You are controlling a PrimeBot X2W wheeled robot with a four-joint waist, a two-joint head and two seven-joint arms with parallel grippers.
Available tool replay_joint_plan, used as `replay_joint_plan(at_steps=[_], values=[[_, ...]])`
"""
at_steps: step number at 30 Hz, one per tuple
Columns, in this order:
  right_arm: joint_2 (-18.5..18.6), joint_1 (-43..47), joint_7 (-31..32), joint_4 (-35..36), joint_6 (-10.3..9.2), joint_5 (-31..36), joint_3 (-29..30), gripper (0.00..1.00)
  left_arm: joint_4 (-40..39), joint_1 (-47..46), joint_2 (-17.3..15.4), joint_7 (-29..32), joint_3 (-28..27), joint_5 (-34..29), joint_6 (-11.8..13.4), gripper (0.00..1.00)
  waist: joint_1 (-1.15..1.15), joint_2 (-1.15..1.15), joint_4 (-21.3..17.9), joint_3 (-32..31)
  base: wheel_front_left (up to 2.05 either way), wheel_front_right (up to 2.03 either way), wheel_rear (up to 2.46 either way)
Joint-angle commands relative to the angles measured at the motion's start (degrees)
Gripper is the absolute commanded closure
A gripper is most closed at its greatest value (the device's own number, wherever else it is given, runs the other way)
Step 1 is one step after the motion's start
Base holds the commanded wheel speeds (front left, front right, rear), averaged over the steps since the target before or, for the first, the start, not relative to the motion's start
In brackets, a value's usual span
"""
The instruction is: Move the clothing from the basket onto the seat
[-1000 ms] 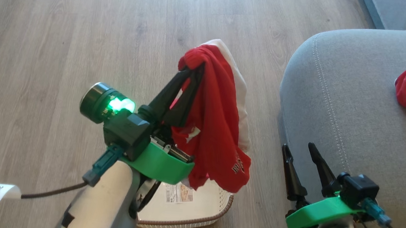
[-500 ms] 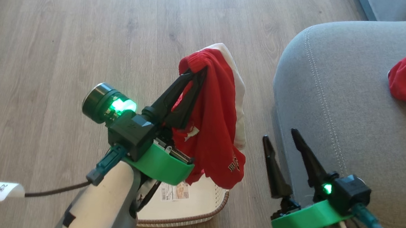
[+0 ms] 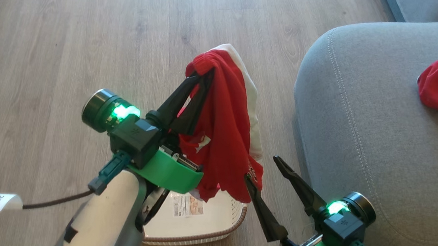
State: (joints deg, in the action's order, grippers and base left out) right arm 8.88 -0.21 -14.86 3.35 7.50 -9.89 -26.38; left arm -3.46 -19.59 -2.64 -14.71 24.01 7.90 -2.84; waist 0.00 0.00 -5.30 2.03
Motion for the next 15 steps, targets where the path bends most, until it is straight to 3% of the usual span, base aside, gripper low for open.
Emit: replay_joint_plan(at_steps=[1,15], values=[[0.18,-0.21,-0.14,2.11,-0.01,0.86,-1.12,0.00,-1.82,-1.99,-0.24,-0.29,-2.42,-0.09,-0.06,1.00,0.00,0.00,0.11,-0.12,0.00,0.00,0.00],[-3.37,-4.09,-0.14,-2.98,-0.01,5.83,-3.31,0.00,-3.18,-1.84,-0.24,-0.29,1.04,0.82,0.67,1.00,0.00,0.00,1.45,-0.39,0.00,0.00,0.00]])
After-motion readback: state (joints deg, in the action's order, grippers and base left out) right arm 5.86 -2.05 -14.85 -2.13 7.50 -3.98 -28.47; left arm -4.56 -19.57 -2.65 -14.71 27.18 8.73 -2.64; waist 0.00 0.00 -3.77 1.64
